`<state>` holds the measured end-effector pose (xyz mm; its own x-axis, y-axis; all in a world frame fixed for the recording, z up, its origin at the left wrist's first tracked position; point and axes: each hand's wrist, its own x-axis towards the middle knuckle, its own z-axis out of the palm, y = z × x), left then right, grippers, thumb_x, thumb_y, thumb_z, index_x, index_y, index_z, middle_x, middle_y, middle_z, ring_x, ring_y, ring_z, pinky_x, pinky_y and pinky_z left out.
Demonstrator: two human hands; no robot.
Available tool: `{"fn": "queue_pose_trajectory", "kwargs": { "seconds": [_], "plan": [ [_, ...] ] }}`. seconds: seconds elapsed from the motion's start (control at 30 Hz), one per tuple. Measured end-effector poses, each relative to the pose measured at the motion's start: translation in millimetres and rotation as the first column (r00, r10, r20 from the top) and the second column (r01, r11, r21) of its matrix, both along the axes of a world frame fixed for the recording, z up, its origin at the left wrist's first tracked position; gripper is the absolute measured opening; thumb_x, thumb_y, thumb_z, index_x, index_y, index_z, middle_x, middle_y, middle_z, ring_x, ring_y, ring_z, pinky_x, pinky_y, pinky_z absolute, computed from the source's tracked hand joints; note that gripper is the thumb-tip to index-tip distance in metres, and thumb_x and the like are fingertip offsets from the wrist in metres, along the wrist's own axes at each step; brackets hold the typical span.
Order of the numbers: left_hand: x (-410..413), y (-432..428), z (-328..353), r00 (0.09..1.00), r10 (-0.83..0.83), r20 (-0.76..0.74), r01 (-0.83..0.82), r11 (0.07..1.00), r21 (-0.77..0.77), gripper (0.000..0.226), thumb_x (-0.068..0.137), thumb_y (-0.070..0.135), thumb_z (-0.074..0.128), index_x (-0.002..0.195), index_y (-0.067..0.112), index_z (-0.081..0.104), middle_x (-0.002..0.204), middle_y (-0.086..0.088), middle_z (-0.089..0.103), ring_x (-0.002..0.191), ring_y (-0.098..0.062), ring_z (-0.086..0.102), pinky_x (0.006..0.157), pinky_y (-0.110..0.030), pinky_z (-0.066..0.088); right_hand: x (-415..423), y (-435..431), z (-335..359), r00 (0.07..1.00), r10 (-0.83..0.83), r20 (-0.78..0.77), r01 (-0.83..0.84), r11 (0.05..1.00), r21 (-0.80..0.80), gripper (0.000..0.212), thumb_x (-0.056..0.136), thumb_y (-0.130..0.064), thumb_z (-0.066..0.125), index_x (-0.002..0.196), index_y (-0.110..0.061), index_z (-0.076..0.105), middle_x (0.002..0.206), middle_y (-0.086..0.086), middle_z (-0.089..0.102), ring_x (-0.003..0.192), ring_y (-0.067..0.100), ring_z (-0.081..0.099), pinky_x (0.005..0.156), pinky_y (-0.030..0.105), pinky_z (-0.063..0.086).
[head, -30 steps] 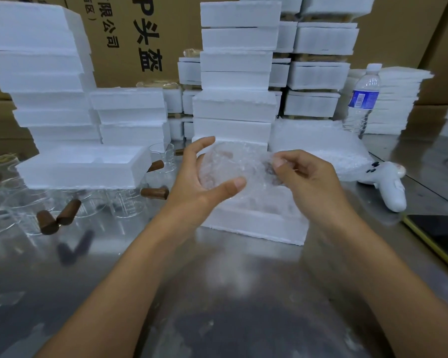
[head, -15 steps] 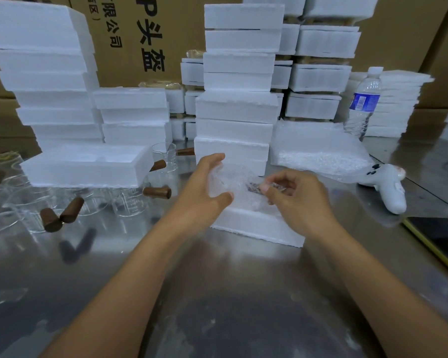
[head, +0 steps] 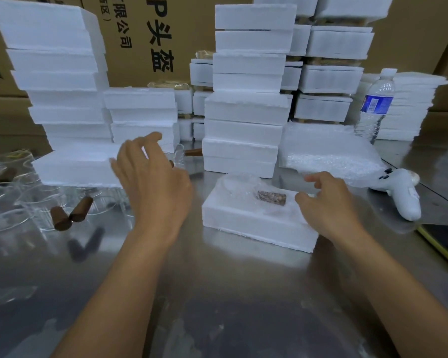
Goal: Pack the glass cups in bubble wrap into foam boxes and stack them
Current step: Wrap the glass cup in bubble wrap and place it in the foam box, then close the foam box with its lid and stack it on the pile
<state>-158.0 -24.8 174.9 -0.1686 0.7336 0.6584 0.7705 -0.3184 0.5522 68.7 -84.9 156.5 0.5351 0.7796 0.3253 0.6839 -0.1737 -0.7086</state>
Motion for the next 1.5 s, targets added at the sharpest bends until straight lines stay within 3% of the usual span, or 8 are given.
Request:
{"fn": "queue_pose_trajectory", "kwargs": {
  "seconds": [0.13, 0.4, 0.63, 0.8, 0.93, 1.0, 1.27, 1.5],
  "plan": [
    [-9, 6, -7, 0.961, 0.157, -0.227, -0.217, 0.939, -0.267, 0.063, 0.09, 0.016, 0.052, 0.146, 0.009, 0.022, 0.151, -0.015, 0.027, 0.145, -0.034, 0.002, 0.112, -0.06, -0.006, -2, 1, 0, 0.998, 0.016, -0.055, -0.018, 0.999, -0.037, 0.039, 0.088, -0.018, 0.054, 0.126, -0.018, 0.047, 0.129, 0.008, 0.044, 0.109, 0.021, 0.047, 0.087, 0.036, 0.044],
    [-11, 8, -1, 0.95, 0.255, -0.18, -0.276, 0.956, -0.101, 0.051, 0.078, -0.002, 0.064, 0.124, 0.02, 0.053, 0.116, -0.008, 0.061, 0.128, -0.03, 0.033, 0.109, -0.053, 0.004, -3, 2, -2, 0.997, -0.022, -0.075, 0.013, 0.994, -0.107, 0.043, 0.088, -0.016, 0.053, 0.129, -0.014, 0.042, 0.129, 0.009, 0.046, 0.113, 0.025, 0.048, 0.092, 0.037, 0.042],
    [3, -12, 21, 0.934, -0.352, 0.069, 0.304, 0.879, 0.367, 0.038, 0.085, 0.01, 0.067, 0.119, 0.021, 0.057, 0.11, 0.019, 0.051, 0.113, -0.01, 0.046, 0.097, -0.032, 0.035, -5, 5, -5, 0.984, -0.018, -0.176, 0.014, 1.0, -0.021, 0.042, 0.089, -0.014, 0.05, 0.13, -0.015, 0.04, 0.117, 0.006, 0.051, 0.103, 0.027, 0.055, 0.089, 0.042, 0.047],
    [4, -17, 35, 0.37, -0.687, 0.625, 0.575, 0.698, 0.427, 0.037, 0.091, 0.013, 0.061, 0.122, 0.031, 0.054, 0.119, 0.013, 0.064, 0.112, -0.003, 0.059, 0.092, -0.018, 0.048, 0, 6, 0, 0.971, 0.004, -0.24, 0.026, 0.992, 0.121, 0.035, 0.093, -0.022, 0.047, 0.128, -0.017, 0.043, 0.11, 0.002, 0.055, 0.099, 0.023, 0.056, 0.084, 0.039, 0.048],
    [-5, -2, 32, -0.358, -0.393, 0.847, 0.675, 0.517, 0.526, 0.02, 0.086, 0.017, 0.057, 0.104, 0.014, 0.066, 0.105, 0.0, 0.069, 0.102, -0.015, 0.063, 0.092, -0.026, 0.05, -6, 4, 6, 0.948, 0.112, -0.297, 0.008, 0.927, 0.375, 0.024, 0.094, -0.035, 0.05, 0.116, -0.027, 0.049, 0.093, -0.018, 0.054, 0.086, 0.001, 0.053, 0.064, 0.005, 0.037],
    [-2, 0, 25, -0.516, -0.182, 0.837, 0.689, 0.493, 0.531, 0.02, 0.09, 0.016, 0.054, 0.082, 0.011, 0.071, 0.093, -0.006, 0.071, 0.093, -0.02, 0.067, 0.086, -0.033, 0.052, -11, 2, 11, 0.907, 0.219, -0.361, -0.021, 0.878, 0.478, 0.017, 0.094, -0.039, 0.05, 0.111, -0.036, 0.049, 0.094, -0.019, 0.056, 0.089, -0.002, 0.056, 0.069, 0.005, 0.038],
    [14, 3, 4, -0.32, -0.15, 0.935, 0.829, 0.434, 0.353, 0.014, 0.084, 0.013, 0.053, 0.094, 0.011, 0.062, 0.091, -0.007, 0.069, 0.089, -0.022, 0.065, 0.079, -0.032, 0.056, -2, -2, 25, 0.63, 0.507, -0.588, -0.15, 0.823, 0.549, 0.05, 0.074, -0.056, 0.056, 0.117, -0.031, 0.052, 0.102, -0.009, 0.07, 0.082, 0.008, 0.07, 0.068, 0.029, 0.055],
    [30, -2, -9, 0.302, -0.454, 0.839, 0.657, 0.736, 0.161, 0.042, 0.097, 0.02, 0.038, 0.072, 0.026, 0.07, 0.082, 0.009, 0.07, 0.083, -0.009, 0.063, 0.081, -0.036, 0.05, 1, -7, 23, 0.606, 0.314, -0.731, -0.114, 0.944, 0.311, 0.029, 0.079, -0.048, 0.065, 0.091, -0.022, 0.069, 0.094, -0.001, 0.074, 0.092, 0.023, 0.069, 0.091, 0.045, 0.052]
  ]
}}
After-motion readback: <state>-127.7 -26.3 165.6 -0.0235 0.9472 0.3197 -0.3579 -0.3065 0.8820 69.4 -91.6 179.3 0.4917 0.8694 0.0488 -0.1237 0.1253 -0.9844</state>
